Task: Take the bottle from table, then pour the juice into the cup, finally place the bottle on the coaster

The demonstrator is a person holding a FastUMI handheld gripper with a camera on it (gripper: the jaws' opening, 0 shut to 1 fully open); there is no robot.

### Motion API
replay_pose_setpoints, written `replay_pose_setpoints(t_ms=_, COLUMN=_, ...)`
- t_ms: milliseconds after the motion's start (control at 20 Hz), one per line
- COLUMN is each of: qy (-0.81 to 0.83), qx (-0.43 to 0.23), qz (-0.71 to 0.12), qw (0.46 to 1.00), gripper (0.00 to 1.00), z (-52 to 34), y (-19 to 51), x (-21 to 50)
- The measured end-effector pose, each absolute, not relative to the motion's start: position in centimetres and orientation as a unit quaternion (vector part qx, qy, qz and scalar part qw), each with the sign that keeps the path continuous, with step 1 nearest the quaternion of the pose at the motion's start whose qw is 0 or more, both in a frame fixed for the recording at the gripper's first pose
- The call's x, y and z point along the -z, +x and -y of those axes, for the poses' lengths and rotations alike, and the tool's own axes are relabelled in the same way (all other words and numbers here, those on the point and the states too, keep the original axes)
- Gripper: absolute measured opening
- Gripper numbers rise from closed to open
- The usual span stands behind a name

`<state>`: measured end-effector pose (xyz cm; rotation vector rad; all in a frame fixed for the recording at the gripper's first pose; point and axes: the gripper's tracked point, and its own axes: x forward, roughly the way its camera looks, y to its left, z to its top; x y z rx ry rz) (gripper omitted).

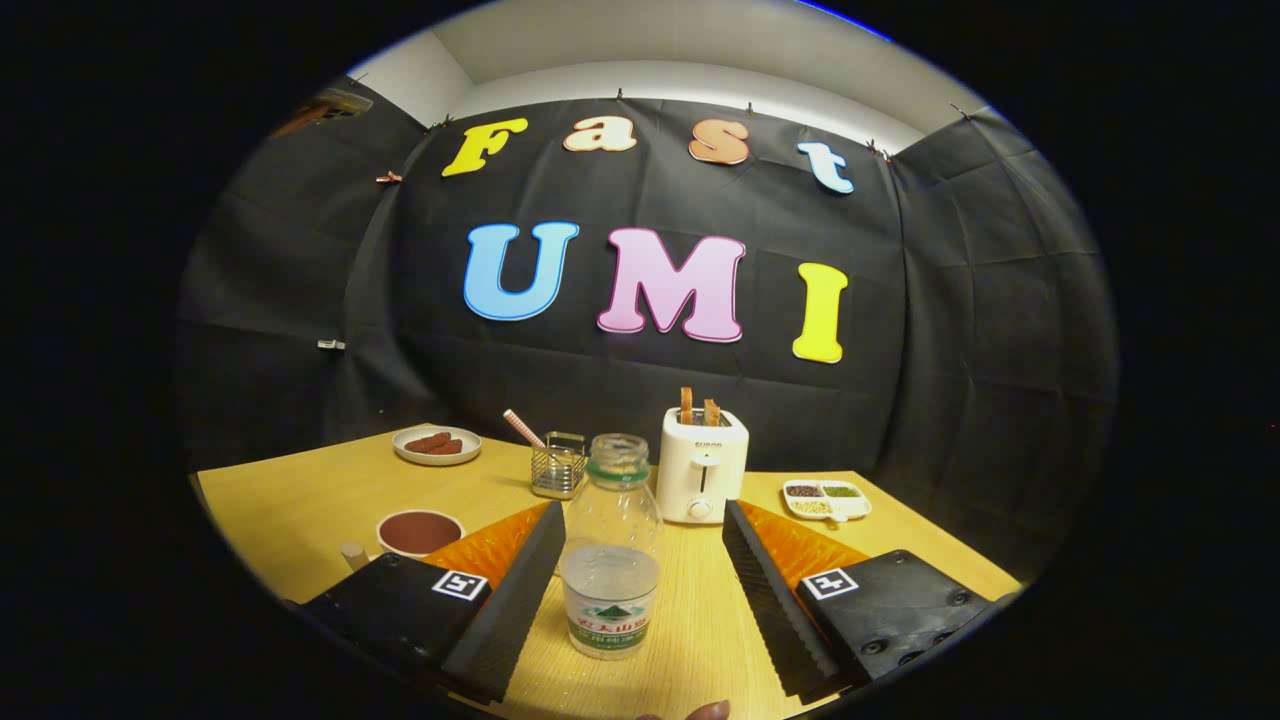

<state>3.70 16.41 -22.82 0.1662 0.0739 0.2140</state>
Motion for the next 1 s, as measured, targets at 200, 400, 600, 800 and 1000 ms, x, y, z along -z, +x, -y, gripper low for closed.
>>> replay_pose_setpoints(t_ms=200, qy=0.078, qx=-0.122, qz=-0.047, qw=0.988, gripper=0.98, z=-18.3, y=4.1, x=25.4)
replay_pose_setpoints(t_ms=400, qy=0.081, qx=-0.12, qz=-0.054, qw=0.988, gripper=0.98, z=-19.2, y=5.0, x=26.9)
replay_pose_setpoints(t_ms=600, qy=0.093, qx=-0.121, qz=-0.061, qw=0.986, gripper=0.97, z=-19.8, y=6.0, x=27.7)
replay_pose_setpoints(t_ms=800, qy=0.094, qx=-0.107, qz=-0.059, qw=0.988, gripper=0.87, z=-19.7, y=6.6, x=28.1)
replay_pose_setpoints(t_ms=1000, qy=0.075, qx=-0.092, qz=-0.068, qw=0.991, gripper=0.76, z=-19.5, y=6.7, x=28.1)
